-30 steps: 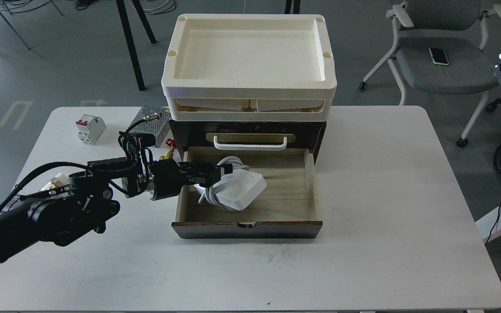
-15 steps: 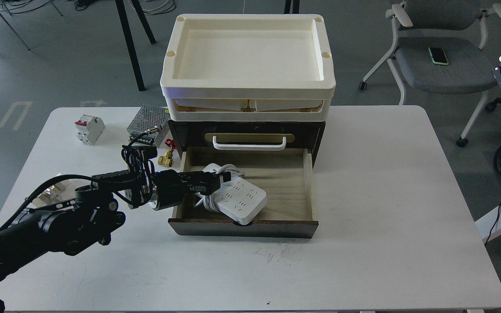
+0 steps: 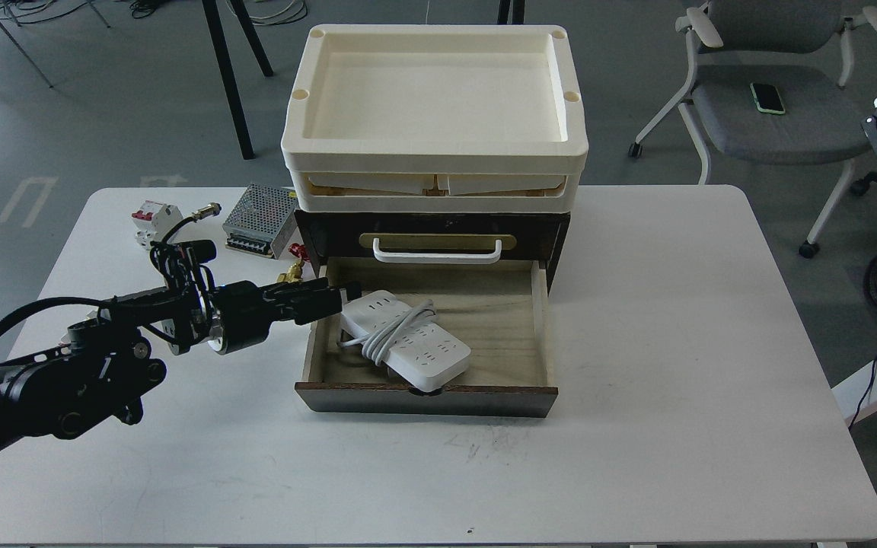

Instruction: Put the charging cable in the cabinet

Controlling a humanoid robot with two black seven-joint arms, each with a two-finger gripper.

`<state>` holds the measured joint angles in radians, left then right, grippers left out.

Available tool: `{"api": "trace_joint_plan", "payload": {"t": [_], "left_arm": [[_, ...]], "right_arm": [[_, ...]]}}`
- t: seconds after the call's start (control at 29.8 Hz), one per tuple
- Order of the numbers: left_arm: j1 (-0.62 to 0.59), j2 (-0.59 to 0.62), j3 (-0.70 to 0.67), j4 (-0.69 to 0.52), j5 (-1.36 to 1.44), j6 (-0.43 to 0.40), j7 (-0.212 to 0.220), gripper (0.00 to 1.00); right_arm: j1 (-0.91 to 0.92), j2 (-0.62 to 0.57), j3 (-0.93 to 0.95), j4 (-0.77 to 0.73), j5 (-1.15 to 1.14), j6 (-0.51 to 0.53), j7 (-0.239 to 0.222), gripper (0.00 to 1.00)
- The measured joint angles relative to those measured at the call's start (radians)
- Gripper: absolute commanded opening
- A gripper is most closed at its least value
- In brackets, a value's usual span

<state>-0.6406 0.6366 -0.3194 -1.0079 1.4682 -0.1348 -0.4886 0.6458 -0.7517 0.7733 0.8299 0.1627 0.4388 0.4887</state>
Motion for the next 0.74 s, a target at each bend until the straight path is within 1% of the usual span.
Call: {"api": "trace_joint_plan", "payload": {"t": [0.07, 0.13, 0.23, 0.27, 0.34, 0.4, 0.47, 0.54, 0.6, 0.74], "left_arm": [[0.023, 0.102, 0.0, -0.059, -0.055, -0.003, 0.0, 0.97], [0.035, 0.176, -0.001, -0.102, -0.141, -0.006, 0.0, 0.97], [0.039, 0.219, -0.041, -0.123, -0.355, -0.029, 0.0, 0.98], [0.04, 0.221, -0.071, -0.125, -0.447, -0.05, 0.0, 0.98], [0.044, 0.219, -0.141, -0.125, -0.633, -0.116, 0.0, 0.98], [0.046, 0.207, -0.218, -0.122, -0.834, -0.229, 0.0, 0.98], [0.047, 0.197, -0.281, -0.111, -1.013, -0.312, 0.0, 0.99], [0.045, 0.192, -0.336, -0.082, -1.175, -0.342, 0.0, 0.99], [0.034, 0.182, -0.382, -0.027, -1.302, -0.351, 0.0, 0.99], [-0.023, 0.112, -0.419, 0.097, -1.403, -0.353, 0.0, 0.99]], "right_arm": [[0.0, 0.0, 0.0, 0.0, 0.0, 0.001, 0.0, 1.0], [0.001, 0.001, 0.0, 0.001, 0.0, 0.002, 0.0, 1.0], [0.008, 0.015, -0.005, 0.025, -0.001, 0.007, 0.0, 1.0], [0.01, 0.02, -0.007, 0.041, -0.002, 0.009, 0.0, 1.0], [0.013, 0.023, -0.009, 0.086, -0.006, 0.017, 0.0, 1.0], [0.012, 0.024, -0.009, 0.142, -0.009, 0.034, 0.0, 1.0], [0.009, 0.023, -0.002, 0.185, -0.01, 0.046, 0.0, 1.0], [0.005, 0.023, 0.009, 0.199, -0.01, 0.049, 0.0, 1.0], [0.004, 0.029, 0.022, 0.202, -0.01, 0.05, 0.0, 1.0], [0.001, 0.042, 0.032, 0.202, -0.01, 0.05, 0.0, 1.0]]}}
